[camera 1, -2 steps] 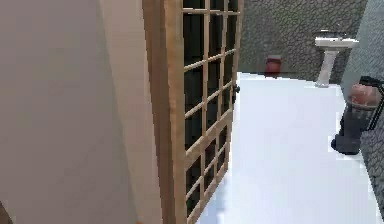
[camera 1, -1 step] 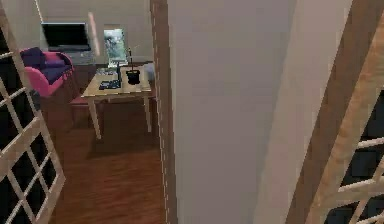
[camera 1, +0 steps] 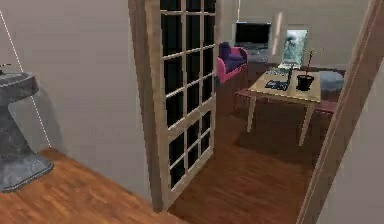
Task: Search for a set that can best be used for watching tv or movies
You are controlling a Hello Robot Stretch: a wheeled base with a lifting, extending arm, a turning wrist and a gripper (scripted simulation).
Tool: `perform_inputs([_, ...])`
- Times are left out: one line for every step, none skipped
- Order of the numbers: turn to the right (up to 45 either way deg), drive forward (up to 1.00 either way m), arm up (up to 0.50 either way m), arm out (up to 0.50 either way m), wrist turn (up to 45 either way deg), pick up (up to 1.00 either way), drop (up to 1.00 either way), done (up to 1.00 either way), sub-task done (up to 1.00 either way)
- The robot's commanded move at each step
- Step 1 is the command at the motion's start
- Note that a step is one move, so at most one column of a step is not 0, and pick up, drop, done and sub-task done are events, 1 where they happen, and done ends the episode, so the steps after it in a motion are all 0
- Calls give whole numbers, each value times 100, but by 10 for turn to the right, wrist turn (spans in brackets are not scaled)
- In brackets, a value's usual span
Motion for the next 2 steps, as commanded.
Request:
perform_inputs([-450,0,0,0,0,0,0,0,0])
perform_inputs([-270,0,0,0,0,0,0,0,0])
